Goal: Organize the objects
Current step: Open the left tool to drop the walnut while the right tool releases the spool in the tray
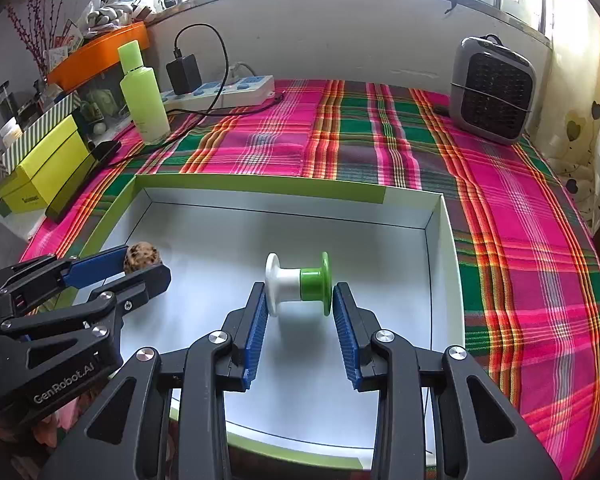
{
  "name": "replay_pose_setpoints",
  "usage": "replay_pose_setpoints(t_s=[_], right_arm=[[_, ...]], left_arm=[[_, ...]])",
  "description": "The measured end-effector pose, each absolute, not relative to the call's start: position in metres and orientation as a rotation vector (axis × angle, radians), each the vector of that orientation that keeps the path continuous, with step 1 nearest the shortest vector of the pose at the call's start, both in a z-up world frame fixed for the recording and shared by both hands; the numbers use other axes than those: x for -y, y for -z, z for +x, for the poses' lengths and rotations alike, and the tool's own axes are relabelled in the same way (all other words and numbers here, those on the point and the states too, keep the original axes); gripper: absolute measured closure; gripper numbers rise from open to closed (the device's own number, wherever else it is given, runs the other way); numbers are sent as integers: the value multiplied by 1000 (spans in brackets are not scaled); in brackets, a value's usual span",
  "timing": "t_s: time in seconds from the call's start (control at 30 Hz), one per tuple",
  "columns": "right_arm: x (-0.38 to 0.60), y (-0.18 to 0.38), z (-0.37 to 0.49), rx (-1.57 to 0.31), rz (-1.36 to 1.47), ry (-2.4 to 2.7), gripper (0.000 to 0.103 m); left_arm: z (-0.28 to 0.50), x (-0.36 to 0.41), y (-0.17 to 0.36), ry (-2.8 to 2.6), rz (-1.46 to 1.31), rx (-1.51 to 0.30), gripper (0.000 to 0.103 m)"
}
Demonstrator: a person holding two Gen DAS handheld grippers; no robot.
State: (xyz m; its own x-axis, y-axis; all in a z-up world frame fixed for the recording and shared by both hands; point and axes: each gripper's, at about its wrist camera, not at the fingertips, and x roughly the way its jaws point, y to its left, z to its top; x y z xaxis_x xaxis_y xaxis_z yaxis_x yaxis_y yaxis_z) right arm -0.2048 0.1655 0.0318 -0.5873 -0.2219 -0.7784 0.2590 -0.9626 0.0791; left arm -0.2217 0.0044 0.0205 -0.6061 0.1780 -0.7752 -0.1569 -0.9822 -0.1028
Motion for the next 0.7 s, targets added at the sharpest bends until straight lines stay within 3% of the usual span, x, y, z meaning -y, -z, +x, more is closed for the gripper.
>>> replay_pose_setpoints(t_s=[0.13, 0.7], right_arm=[[-167, -33, -202, -45, 1244, 2581, 59], [-179, -47, -171, 21, 1192, 2644, 59]], left_arm=[[-219, -3, -21, -2664, -1287, 46, 57], [-183, 6, -36, -2720, -1225, 76, 54]])
